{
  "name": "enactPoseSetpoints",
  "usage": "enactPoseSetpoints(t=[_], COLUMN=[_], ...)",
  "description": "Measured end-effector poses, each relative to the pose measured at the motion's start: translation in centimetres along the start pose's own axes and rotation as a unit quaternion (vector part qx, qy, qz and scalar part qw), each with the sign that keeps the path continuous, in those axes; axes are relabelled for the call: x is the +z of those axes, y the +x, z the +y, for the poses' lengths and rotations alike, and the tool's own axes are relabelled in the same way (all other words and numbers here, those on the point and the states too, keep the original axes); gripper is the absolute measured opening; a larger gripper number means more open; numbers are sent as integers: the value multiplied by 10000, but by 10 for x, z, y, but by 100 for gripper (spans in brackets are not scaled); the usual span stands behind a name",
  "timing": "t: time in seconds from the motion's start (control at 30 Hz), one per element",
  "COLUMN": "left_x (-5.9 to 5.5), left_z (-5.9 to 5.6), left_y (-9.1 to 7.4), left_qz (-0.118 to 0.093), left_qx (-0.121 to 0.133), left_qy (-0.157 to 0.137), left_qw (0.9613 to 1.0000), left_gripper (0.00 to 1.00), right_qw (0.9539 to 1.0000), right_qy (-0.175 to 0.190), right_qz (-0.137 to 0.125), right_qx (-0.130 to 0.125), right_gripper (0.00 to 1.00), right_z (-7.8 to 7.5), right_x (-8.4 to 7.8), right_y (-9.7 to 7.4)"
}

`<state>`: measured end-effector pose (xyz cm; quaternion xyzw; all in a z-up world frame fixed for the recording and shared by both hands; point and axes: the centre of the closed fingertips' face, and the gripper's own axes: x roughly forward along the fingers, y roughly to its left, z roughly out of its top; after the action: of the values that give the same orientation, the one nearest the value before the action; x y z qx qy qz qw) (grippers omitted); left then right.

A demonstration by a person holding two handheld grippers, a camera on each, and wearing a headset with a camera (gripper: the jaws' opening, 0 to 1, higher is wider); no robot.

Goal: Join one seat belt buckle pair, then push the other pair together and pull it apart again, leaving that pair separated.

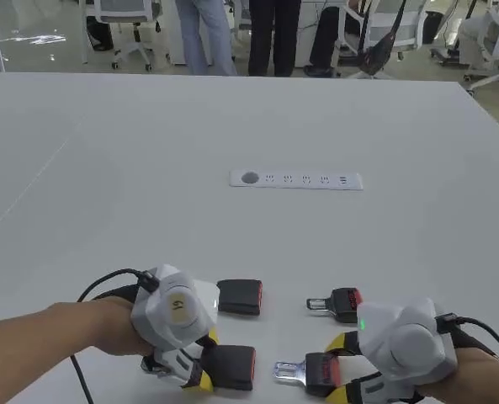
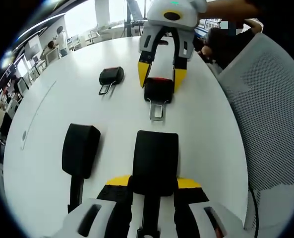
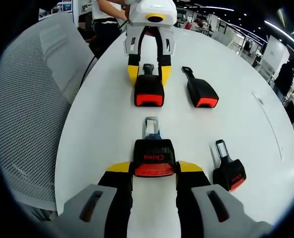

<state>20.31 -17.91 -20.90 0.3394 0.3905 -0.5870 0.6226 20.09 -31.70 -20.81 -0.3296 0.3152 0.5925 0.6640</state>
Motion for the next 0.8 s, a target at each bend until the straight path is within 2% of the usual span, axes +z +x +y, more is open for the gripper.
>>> enactPoseSetpoints(t=[0.8], left_x=[1], left_z=[-2], left_y=[0], left_qz=[54], left_qx=[16], left_qy=[-67], left_qw=[10000], left_gripper=[33], right_qw=[9999], right_qy=[20], right_qz=[-55], right_qx=[108], right_gripper=[32], right_z=[3], right_x=[22], right_y=[13])
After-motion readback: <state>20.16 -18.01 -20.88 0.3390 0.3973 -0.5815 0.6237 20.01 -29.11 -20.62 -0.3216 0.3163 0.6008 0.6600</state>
